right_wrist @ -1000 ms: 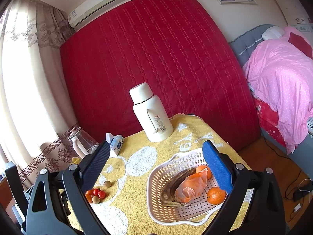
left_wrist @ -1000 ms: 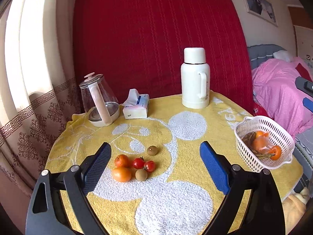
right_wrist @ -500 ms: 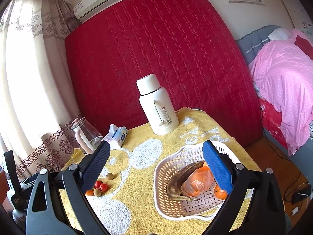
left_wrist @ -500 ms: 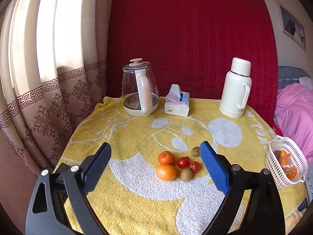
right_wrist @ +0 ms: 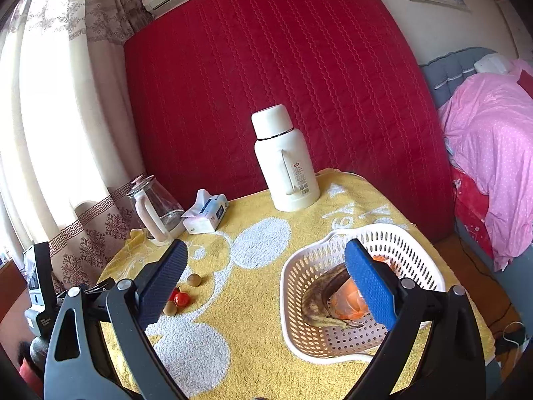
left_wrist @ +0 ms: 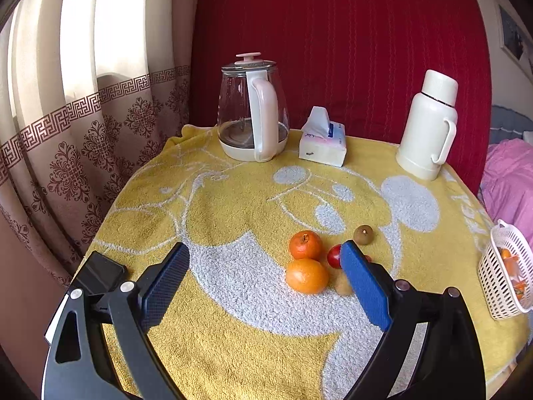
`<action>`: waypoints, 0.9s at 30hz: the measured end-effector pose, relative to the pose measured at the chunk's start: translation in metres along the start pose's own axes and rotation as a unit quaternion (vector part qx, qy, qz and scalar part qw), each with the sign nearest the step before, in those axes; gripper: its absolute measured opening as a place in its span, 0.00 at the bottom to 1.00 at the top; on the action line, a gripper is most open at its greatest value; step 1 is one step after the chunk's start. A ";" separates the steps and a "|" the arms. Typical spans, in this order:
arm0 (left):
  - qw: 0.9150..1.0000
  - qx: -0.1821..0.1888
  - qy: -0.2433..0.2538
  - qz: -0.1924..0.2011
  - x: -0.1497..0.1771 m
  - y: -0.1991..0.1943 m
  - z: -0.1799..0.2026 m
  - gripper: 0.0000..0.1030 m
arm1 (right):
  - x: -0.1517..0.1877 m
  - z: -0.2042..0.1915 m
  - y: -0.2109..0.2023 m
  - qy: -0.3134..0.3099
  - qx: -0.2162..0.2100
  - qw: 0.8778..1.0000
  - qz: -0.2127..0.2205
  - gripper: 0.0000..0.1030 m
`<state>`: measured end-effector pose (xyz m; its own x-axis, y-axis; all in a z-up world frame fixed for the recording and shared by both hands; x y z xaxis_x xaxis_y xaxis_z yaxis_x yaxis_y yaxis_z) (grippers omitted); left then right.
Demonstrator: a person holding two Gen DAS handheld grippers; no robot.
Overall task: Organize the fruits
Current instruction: 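Close the left tool on the large orange while the right tool approaches the fruit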
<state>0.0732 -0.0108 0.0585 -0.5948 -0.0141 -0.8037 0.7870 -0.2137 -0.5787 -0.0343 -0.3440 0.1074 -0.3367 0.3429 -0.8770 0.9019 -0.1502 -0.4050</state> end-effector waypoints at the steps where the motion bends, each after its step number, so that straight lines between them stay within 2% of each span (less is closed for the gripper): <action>1: 1.000 0.000 0.000 -0.005 0.002 0.006 0.000 0.89 | 0.002 -0.002 0.001 -0.003 -0.001 1.000 -0.002 0.94; 8: 0.999 0.000 -0.002 -0.044 0.018 0.044 -0.004 0.89 | 0.017 -0.016 0.010 -0.023 -0.010 0.999 -0.024 0.94; 20: 0.996 0.032 0.004 -0.085 0.031 0.084 0.000 0.88 | 0.044 -0.046 0.022 -0.067 -0.037 0.995 -0.064 0.94; 27: 0.993 0.076 -0.007 -0.092 0.030 0.094 0.005 0.68 | 0.060 -0.061 0.028 -0.090 -0.050 0.991 -0.081 0.94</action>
<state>0.1282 -0.0362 -0.0192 -0.7294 0.0251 -0.6837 0.6315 -0.3597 -0.6869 -0.0131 -0.2714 0.0591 -0.5148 0.1820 -0.8378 0.8509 -0.0114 -0.5253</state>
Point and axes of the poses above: each gripper's, at about its wrist camera, not at the fingertips, and y roughly the way its jaws point, z to its right, x to its underside, the point moved 6 cm from there along y, roughly the way its jaws point, and after that the axes turned 13 degrees about x, right-handed, at the moved point
